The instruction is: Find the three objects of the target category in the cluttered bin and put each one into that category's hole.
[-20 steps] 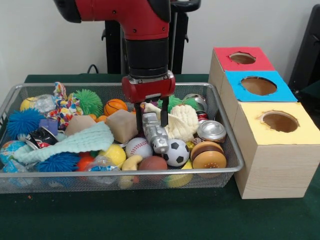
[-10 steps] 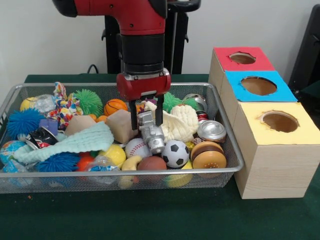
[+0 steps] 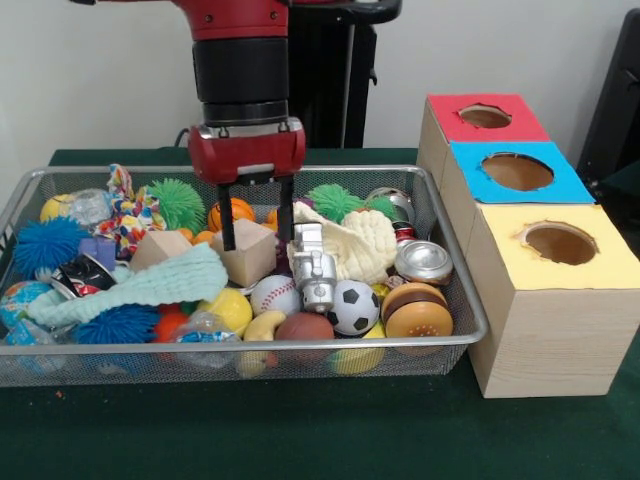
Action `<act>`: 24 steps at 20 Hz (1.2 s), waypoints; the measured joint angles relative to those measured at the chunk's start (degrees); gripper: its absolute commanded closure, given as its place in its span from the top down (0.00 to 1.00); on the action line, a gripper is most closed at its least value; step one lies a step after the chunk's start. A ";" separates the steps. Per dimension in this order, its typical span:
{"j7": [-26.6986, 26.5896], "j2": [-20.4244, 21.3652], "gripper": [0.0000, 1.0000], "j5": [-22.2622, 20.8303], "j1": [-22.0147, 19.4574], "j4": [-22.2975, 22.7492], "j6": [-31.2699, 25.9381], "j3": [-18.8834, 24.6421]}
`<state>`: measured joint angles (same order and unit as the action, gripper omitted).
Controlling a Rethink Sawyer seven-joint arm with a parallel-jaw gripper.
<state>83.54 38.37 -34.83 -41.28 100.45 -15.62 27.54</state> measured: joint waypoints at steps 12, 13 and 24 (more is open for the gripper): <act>0.00 -1.80 1.00 0.11 -0.20 -0.88 0.16 1.48; 0.00 -2.16 1.00 0.10 0.01 -1.05 0.23 1.48; 0.00 -3.61 1.00 -0.95 3.23 -3.13 0.71 1.28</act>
<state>83.54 34.77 -35.78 -38.05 97.32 -14.91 28.81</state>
